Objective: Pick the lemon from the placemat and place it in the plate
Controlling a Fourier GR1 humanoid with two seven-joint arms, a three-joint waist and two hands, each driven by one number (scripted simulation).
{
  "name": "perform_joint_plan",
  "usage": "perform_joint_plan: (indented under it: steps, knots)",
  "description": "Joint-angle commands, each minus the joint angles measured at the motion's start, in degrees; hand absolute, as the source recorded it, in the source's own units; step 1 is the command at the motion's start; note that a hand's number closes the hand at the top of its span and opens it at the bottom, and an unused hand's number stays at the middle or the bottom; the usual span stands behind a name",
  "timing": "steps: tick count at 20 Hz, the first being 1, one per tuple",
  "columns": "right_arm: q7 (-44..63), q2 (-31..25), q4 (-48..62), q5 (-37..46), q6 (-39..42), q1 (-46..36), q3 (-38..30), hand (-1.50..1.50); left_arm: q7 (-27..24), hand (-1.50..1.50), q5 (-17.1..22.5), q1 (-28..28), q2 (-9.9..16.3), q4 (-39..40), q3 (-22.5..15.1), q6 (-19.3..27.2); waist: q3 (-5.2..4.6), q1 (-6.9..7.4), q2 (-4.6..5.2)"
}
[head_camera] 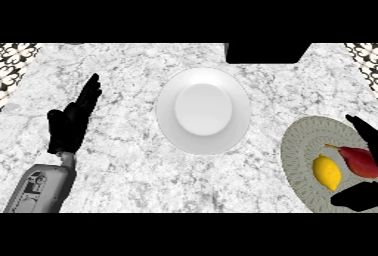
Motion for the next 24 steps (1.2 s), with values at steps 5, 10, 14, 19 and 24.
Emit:
perform_joint_plan:
  steps: [5,10,14,19,24]
  knots:
    - [-0.2,4.3,7.0,3.1,6.4,-3.0,-0.4,-1.5,-2.6,0.0,-1.5,-0.7,-0.9,3.5,2.4,-2.1,0.02,0.04,0.04]
    - [-8.3,2.4,12.3,5.6,7.1,1.5,-2.1,-1.5,2.7,0.0,-0.9,1.9,-1.0,-4.2,2.2,-2.8,0.05,-0.03,-0.05]
    - [-9.5,8.5,18.9,10.5,4.6,-2.0,-0.1,-1.5,2.5,0.0,-5.0,-0.1,-4.8,-1.8,0.6,0.2,0.05,0.03,0.01]
    - [-13.2,10.5,24.1,14.2,4.4,-2.1,-1.1,-1.5,-1.8,0.0,-4.8,2.4,-4.3,0.3,3.3,-2.4,0.03,0.05,0.02]
    - [-14.7,12.7,28.6,15.7,4.9,-4.1,-3.1,-1.5,5.6,0.0,-5.6,3.7,-5.9,-8.1,1.7,-2.3,0.05,0.28,-0.03]
